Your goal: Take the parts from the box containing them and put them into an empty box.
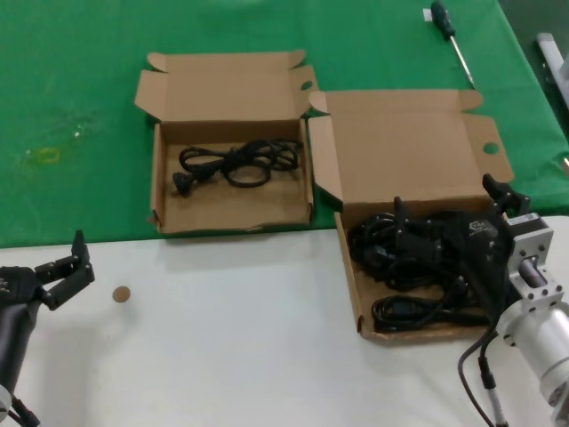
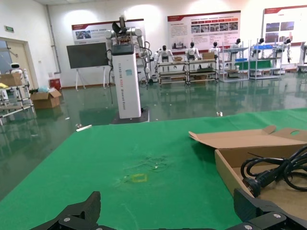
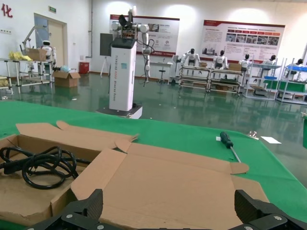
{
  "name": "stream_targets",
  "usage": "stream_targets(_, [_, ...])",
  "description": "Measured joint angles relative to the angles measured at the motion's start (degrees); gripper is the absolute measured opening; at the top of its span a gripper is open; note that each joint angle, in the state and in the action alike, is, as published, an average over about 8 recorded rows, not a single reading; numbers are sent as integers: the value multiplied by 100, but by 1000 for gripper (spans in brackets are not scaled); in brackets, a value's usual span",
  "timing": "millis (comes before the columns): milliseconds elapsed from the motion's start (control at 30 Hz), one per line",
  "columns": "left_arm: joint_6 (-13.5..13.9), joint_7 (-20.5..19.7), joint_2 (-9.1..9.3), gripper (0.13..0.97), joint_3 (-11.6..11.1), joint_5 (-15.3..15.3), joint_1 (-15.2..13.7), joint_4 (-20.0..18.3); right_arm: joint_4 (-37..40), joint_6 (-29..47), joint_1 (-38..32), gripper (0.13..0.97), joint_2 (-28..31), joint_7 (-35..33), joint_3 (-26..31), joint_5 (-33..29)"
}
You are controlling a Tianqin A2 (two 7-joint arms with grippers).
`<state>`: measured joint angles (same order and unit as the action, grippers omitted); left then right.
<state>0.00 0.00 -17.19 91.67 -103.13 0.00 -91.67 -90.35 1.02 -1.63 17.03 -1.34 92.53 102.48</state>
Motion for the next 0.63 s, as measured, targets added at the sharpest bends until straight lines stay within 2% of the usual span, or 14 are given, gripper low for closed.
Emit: stream_targets(633, [0, 0, 0, 966, 0, 0, 0, 0, 0, 0, 0, 966, 0, 0, 0, 0])
